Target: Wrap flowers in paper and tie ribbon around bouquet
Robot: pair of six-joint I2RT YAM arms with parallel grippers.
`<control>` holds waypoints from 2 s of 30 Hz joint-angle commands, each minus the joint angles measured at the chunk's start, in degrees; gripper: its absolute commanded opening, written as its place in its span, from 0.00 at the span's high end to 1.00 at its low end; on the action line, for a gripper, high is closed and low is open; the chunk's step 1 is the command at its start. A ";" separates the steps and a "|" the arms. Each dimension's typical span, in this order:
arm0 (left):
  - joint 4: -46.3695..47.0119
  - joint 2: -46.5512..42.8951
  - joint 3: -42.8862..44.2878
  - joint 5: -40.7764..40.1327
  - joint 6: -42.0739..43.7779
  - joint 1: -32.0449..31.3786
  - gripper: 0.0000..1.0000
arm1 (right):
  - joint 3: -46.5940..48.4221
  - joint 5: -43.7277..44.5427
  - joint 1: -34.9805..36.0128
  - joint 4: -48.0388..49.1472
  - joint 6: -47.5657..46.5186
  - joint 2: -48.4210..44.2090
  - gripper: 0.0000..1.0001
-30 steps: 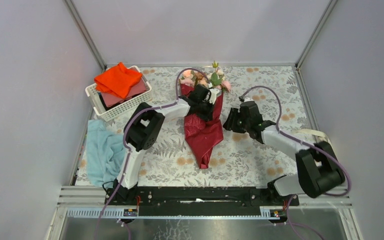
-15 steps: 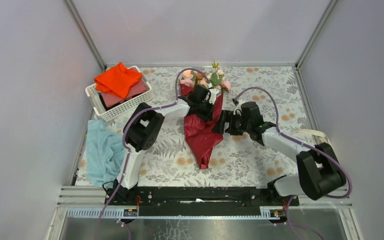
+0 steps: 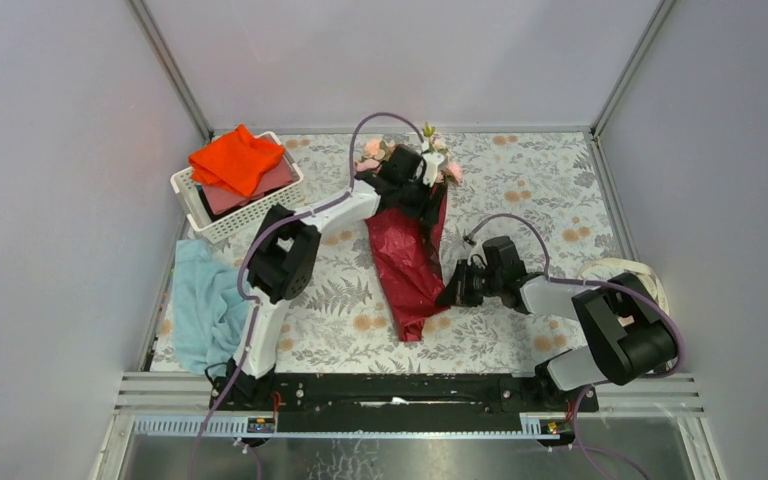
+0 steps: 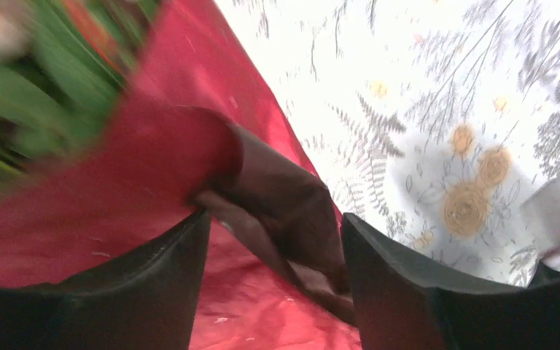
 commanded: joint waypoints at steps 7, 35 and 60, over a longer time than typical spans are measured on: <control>-11.68 -7.13 18.02 -4.36 7.74 2.87 0.08 | -2.57 2.14 0.32 4.46 0.71 1.72 1.00; 11.22 -21.41 -40.12 -13.74 31.59 -25.91 0.55 | -4.33 21.08 -1.51 -1.51 7.23 -6.55 0.85; 11.61 -20.37 -45.85 -14.05 38.65 -29.26 0.41 | 9.13 5.23 -6.06 -0.42 -14.45 -18.79 0.01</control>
